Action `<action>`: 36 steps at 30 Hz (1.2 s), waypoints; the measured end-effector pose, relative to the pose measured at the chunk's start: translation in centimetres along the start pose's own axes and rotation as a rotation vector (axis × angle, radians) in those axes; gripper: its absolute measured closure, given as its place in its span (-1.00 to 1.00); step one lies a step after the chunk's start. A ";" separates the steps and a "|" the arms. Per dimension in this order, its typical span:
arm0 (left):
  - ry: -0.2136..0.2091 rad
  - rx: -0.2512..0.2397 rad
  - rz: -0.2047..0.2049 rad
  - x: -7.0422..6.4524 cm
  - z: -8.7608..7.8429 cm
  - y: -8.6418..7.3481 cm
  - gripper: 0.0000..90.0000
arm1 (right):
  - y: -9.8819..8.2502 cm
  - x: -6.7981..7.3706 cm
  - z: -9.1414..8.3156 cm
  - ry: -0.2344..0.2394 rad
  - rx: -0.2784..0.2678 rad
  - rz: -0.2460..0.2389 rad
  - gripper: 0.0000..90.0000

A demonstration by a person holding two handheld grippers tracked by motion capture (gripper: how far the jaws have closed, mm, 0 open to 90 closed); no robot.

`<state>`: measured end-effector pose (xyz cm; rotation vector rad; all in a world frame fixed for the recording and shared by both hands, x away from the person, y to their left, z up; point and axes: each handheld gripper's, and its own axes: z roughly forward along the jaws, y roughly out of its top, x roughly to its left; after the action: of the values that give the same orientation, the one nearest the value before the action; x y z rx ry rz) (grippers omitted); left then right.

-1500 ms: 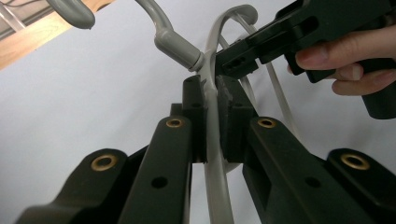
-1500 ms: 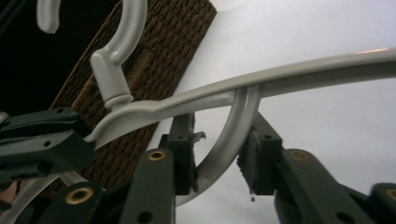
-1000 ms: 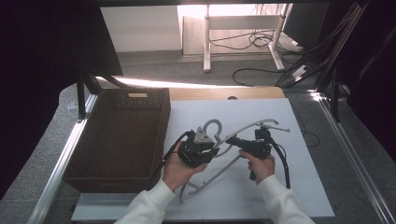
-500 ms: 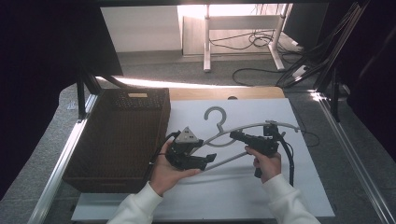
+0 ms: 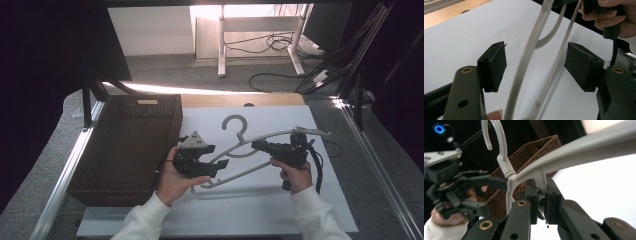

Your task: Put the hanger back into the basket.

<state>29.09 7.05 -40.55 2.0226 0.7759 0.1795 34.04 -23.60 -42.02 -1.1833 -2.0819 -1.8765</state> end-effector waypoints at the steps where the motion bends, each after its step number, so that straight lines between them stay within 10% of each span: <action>1: 0.000 0.000 0.000 0.0 0.0 0.0 -0.27 | 0.0 0.1 0.0 0.012 0.010 -0.009 0.86; 5: -0.066 0.090 0.041 0.0 1.5 -0.2 -0.07 | 0.2 0.7 0.0 0.081 0.048 -0.051 0.85; 13: -0.104 0.127 0.085 -1.1 2.1 -0.4 0.94 | 0.5 1.2 0.0 0.156 0.067 -0.092 0.83; 26: -0.031 0.053 0.019 -0.6 -0.8 0.4 1.00 | 0.9 2.0 -1.3 0.121 0.016 -0.086 0.08; 36: 0.047 -0.025 0.006 1.1 -7.5 2.7 1.00 | 1.0 3.5 -5.3 0.050 -0.010 -0.185 -0.12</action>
<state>28.06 12.09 -34.33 2.0031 0.7935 0.2402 29.98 -26.69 -38.03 -0.9639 -2.2264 -1.9724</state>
